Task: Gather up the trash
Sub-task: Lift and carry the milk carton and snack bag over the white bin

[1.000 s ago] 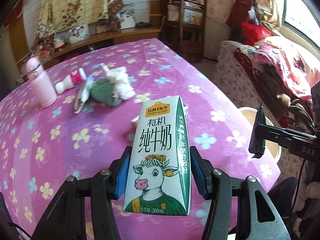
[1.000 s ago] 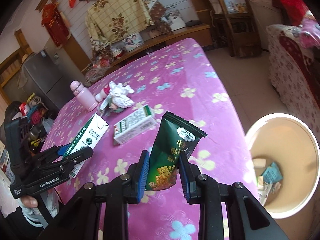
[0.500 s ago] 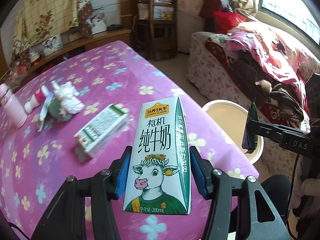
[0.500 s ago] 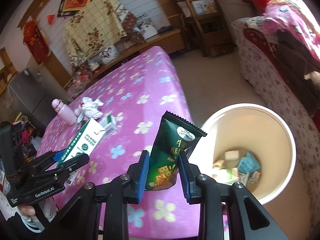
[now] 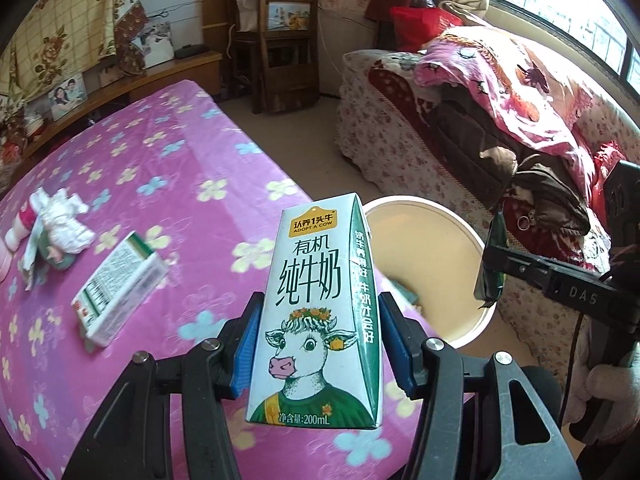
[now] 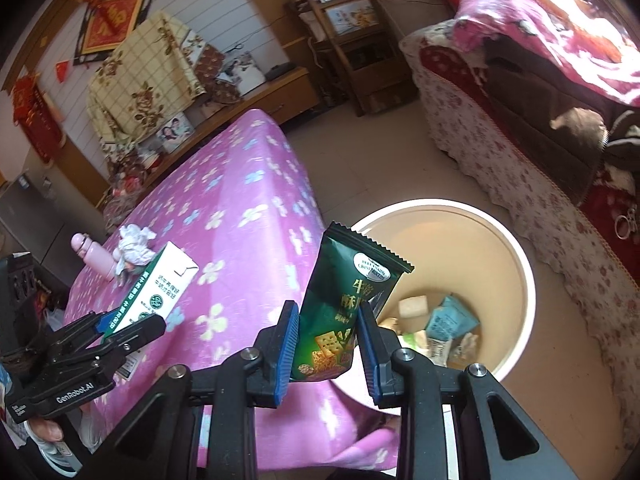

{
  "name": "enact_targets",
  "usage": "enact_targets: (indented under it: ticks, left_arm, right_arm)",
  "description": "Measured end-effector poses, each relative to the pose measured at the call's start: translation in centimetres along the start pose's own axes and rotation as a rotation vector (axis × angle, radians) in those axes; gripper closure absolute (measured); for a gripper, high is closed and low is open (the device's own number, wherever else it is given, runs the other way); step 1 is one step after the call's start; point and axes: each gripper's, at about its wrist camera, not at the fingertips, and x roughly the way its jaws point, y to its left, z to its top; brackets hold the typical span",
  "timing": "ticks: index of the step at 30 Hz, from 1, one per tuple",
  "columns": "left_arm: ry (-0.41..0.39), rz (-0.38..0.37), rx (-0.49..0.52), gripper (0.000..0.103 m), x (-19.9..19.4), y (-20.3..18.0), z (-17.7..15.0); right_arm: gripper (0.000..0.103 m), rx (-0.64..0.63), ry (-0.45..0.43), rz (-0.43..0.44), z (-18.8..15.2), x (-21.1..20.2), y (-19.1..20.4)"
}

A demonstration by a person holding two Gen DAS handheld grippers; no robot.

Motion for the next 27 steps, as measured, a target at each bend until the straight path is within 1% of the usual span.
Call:
enact_targets:
  ticks: [11,20,27]
  left_arm:
    - [0.024,-0.042,0.044,0.046,2.8,-4.2,1.5]
    - [0.048,-0.062,0.036,0.046,5.1,-5.6,2.1]
    - [0.064,-0.078,0.015,0.046,6.6,-5.8,2.4]
  right_arm:
    - [0.071,0.053,0.020,-0.047,0.1,0.8,-3.7]
    - [0.071,0.084,0.034,-0.068,0.4,1.8,-6.0]
    - [0.070,0.086,0.045,-0.103,0.6,2.8,-6.7]
